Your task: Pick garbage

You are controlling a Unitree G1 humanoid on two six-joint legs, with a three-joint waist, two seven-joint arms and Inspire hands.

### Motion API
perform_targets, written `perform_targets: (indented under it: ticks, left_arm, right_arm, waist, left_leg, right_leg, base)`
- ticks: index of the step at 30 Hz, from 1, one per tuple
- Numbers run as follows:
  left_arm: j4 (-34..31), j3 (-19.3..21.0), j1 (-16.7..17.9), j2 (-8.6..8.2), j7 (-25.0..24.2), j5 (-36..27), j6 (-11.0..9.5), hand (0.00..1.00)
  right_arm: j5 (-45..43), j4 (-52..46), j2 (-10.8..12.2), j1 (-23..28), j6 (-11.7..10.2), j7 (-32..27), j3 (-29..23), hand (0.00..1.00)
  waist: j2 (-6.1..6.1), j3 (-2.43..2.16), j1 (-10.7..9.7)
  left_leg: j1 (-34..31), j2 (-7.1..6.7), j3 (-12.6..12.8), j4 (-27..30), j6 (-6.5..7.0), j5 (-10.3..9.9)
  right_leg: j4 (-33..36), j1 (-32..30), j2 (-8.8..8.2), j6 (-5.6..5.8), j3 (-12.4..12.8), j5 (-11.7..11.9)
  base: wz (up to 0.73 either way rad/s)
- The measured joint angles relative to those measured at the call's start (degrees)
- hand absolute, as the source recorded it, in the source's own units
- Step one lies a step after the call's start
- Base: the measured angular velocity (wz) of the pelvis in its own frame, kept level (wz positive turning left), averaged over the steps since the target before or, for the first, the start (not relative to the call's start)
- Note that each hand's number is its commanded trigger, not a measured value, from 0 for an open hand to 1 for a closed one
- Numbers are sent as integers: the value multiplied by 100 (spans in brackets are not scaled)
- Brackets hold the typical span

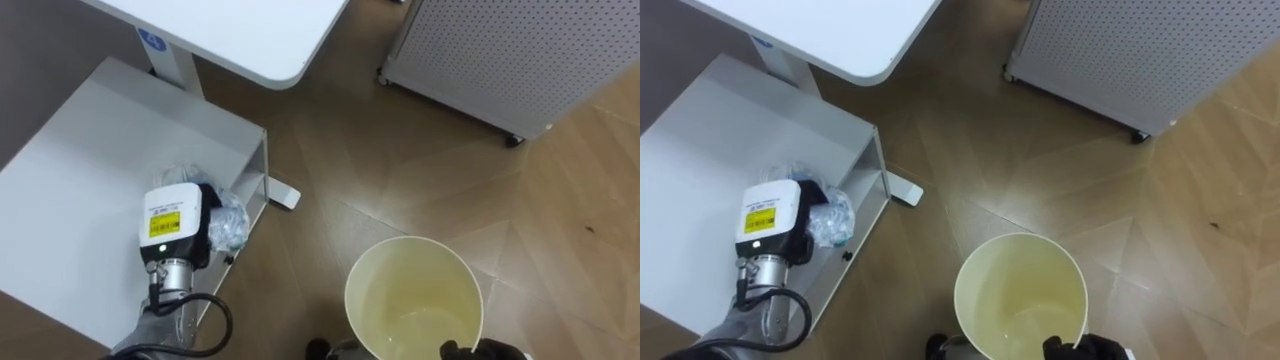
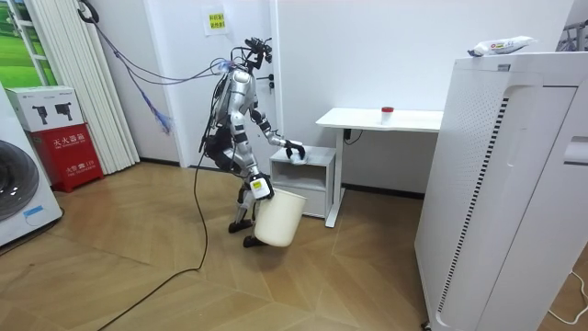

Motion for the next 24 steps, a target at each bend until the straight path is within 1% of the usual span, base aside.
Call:
perform_targets:
  ticks: [2,5,12,15,17,18,19,20,21,23,24]
  left_arm:
    - [5,0,0,-29,-2,0,4,100]
    - [3,9,-1,-69,8,1,6,100]
    - [19,9,2,-99,87,-78,-11,100]
    - [6,7,26,-141,199,-508,-149,100]
    - [6,6,44,-200,252,-881,-324,100]
    - [3,17,50,-214,251,-942,-379,100]
    - [-70,30,101,-243,249,-1170,-487,100]
    - [-168,34,173,-287,247,-1397,-587,100]
    - [-215,35,210,-319,241,-1519,-641,100]
    - [-432,12,399,-486,154,-1968,-849,100]
    - [-456,11,453,-536,102,-2005,-902,100]
  right_arm:
    - [0,-39,-16,0,42,0,0,100]
    - [-8,-49,-29,0,46,0,2,100]
    - [5,-49,-30,1,61,1,18,100]
    - [8,-111,-27,7,51,-62,22,100]
    - [7,-152,-20,18,-24,-201,132,100]
    - [3,-160,-12,20,-52,-225,137,100]
    - [-43,-161,24,21,-103,-269,136,100]
    - [-77,-161,66,21,-145,-298,137,100]
    - [-85,-161,87,21,-159,-305,138,100]
    - [-85,-154,149,22,-248,-303,220,100]
    - [-91,-142,170,23,-268,-287,233,100]
  waist:
    - [0,0,0]
    - [7,-4,4]
    - [6,-5,8]
    - [3,-5,11]
    - [-3,-9,11]
    - [-5,-11,12]
    - [-14,-17,14]
    - [-31,-27,15]
    - [-40,-32,16]
    - [-102,-68,23]
    - [-126,-73,31]
  left_leg:
    - [0,0,1,-7,0,0]
    - [-5,4,1,-60,-8,13]
    - [40,5,3,-126,-9,22]
    - [37,3,4,-144,-9,22]
    - [40,-4,2,-168,-10,23]
    - [39,-6,2,-171,-11,23]
    - [43,-6,6,-182,-10,23]
    - [48,-6,11,-195,-12,25]
    - [50,-5,17,-195,-11,26]
    - [90,-9,46,-222,-8,31]
    - [119,-9,54,-233,-8,32]
  right_leg:
    - [-8,0,0,0,0,0]
    - [-84,5,19,6,-2,31]
    - [-170,64,31,19,-7,50]
    - [-186,64,29,20,-11,49]
    - [-203,64,28,20,-11,49]
    - [-206,64,28,20,-11,49]
    - [-211,64,28,21,-10,49]
    - [-216,65,26,21,-9,48]
    - [-213,65,26,21,-7,48]
    - [-218,83,19,23,10,47]
    - [-226,104,20,24,15,47]
  base:
    - [0]
    - [0]
    - [0]
    - [0]
    - [0]
    - [0]
    - [0]
    - [0]
    - [0]
    - [0]
    - [-4]
